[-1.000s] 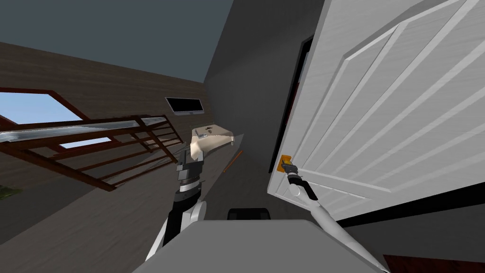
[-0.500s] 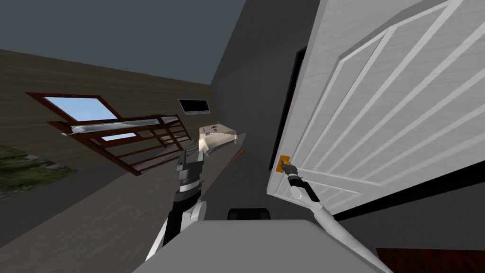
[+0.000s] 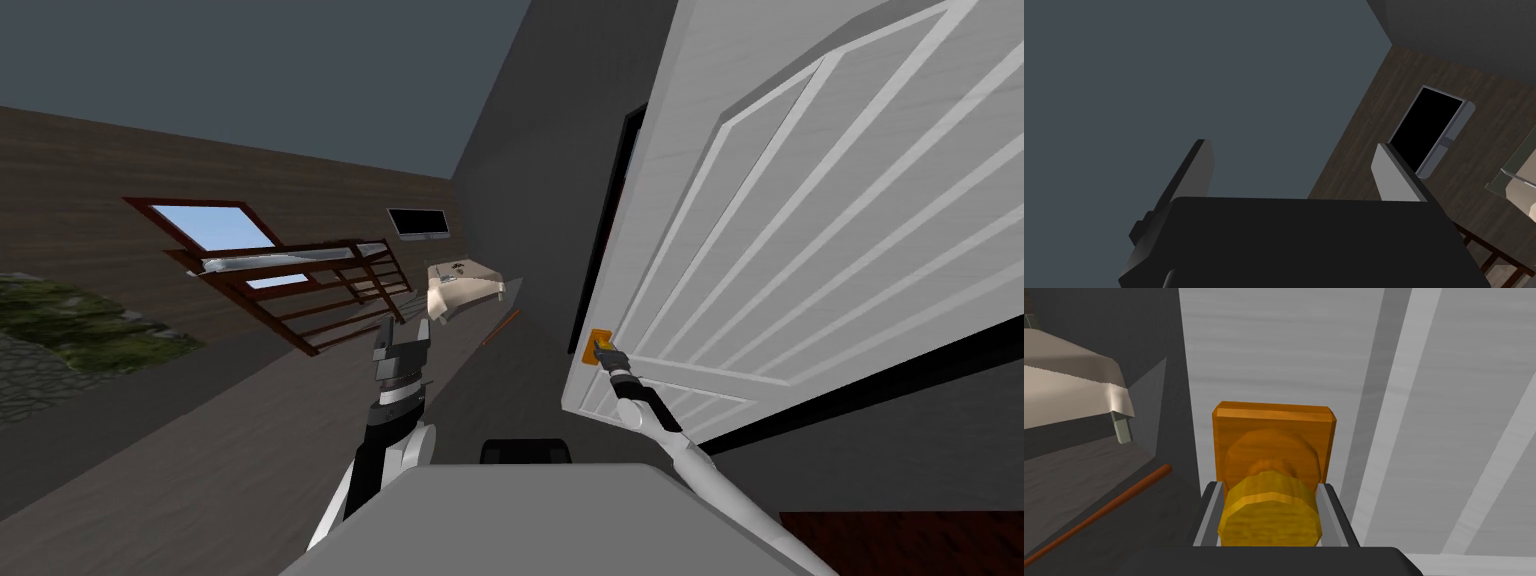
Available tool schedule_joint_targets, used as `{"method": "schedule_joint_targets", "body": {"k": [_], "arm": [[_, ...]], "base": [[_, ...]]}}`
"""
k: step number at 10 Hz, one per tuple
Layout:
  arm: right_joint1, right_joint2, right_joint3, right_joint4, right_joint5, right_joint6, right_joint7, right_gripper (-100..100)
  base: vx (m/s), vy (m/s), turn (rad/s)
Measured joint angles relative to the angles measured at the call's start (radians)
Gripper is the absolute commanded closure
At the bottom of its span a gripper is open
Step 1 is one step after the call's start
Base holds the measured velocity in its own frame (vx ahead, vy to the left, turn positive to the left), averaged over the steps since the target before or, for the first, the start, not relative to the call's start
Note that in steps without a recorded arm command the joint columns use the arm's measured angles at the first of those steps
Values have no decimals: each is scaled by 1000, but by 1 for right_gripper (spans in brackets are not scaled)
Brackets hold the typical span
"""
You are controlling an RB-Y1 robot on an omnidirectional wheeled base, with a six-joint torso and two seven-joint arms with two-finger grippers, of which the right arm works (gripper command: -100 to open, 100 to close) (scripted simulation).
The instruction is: Pull the door open
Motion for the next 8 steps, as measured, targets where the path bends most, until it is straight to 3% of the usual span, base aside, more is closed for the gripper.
{"method": "schedule_joint_targets", "body": {"k": [5, 6, 7, 8], "arm": [[57, -75, 75, -58, 19, -30, -73, 100], [61, -88, 88, -63, 24, -40, -89, 100], [64, -88, 92, -63, 25, -40, -92, 100], [81, -96, 98, -71, 33, -48, -100, 100]], "base": [[-195, -49, 84], [-95, -14, 24], [-13, 0, 19], [0, 0, 0]]}}
